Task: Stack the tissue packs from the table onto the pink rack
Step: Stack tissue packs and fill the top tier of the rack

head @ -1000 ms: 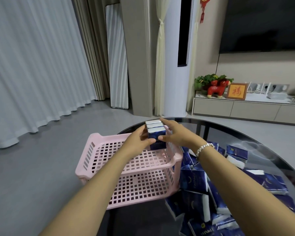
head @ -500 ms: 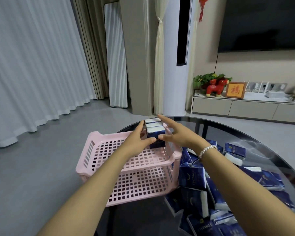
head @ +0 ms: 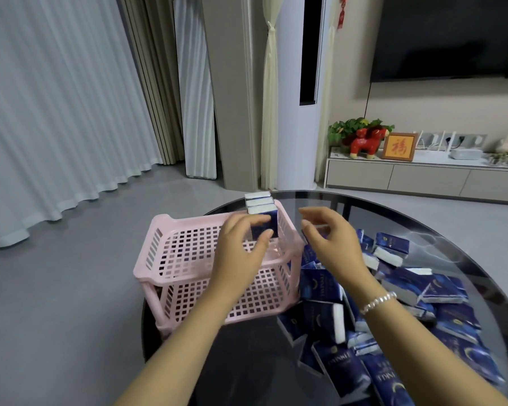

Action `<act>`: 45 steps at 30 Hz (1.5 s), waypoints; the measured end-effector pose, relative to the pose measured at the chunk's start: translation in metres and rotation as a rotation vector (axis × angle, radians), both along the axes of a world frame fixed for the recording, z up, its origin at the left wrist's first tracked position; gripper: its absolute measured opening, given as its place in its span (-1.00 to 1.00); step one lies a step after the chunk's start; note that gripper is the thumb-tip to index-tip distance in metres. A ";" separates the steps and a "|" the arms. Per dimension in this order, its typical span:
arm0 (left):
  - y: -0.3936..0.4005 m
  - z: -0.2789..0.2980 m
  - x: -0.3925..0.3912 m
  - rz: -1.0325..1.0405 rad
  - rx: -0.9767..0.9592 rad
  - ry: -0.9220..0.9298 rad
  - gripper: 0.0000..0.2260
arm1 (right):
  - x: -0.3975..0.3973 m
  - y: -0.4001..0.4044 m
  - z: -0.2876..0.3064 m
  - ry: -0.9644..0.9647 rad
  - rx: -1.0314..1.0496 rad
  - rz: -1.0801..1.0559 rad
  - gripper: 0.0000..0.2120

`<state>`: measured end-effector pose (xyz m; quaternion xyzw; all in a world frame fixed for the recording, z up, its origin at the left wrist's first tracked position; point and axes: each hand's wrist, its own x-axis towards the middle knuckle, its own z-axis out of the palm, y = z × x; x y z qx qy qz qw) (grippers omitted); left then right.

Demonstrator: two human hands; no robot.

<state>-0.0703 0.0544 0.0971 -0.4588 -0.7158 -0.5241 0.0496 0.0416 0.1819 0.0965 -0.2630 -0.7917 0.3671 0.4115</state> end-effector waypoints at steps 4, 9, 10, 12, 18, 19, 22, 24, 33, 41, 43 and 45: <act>-0.009 -0.016 0.038 -0.154 -0.071 -0.111 -0.87 | 0.043 -0.018 -0.020 0.059 -0.034 -0.063 -0.84; -0.006 -0.059 0.058 -0.248 -0.294 -0.253 -0.81 | 0.076 -0.023 -0.055 -0.142 -0.009 -0.136 -0.91; -0.005 -0.068 0.061 -0.225 -0.329 -0.294 -0.78 | 0.080 -0.024 -0.061 -0.200 -0.006 -0.143 -0.94; -0.004 -0.082 0.066 -0.171 -0.397 -0.383 -0.70 | 0.086 -0.027 -0.070 -0.310 0.046 -0.162 -0.89; -0.001 -0.097 0.076 -0.208 -0.372 -0.726 -0.61 | 0.087 -0.041 -0.075 -0.499 0.176 -0.223 -0.66; -0.001 -0.097 0.077 -0.215 -0.351 -0.755 -0.62 | 0.087 -0.042 -0.074 -0.470 0.155 -0.220 -0.69; -0.004 -0.096 0.075 -0.225 -0.271 -0.800 -0.65 | 0.089 -0.041 -0.071 -0.331 0.019 -0.184 -0.76; -0.008 -0.094 0.071 -0.272 -0.232 -0.835 -0.67 | 0.090 -0.040 -0.067 -0.281 -0.055 -0.121 -0.80; -0.025 -0.099 0.057 -0.142 -0.166 -0.918 -0.83 | 0.060 -0.013 -0.064 -0.478 0.066 -0.322 -0.51; -0.028 -0.106 0.057 -0.096 -0.117 -1.047 -0.82 | 0.046 -0.005 -0.063 -0.642 0.152 -0.301 -0.50; -0.029 -0.105 0.058 -0.099 -0.101 -1.055 -0.83 | 0.049 -0.010 -0.059 -0.573 0.092 -0.268 -0.58; -0.031 -0.105 0.060 -0.116 -0.090 -1.036 -0.85 | 0.055 -0.017 -0.056 -0.441 0.011 -0.224 -0.66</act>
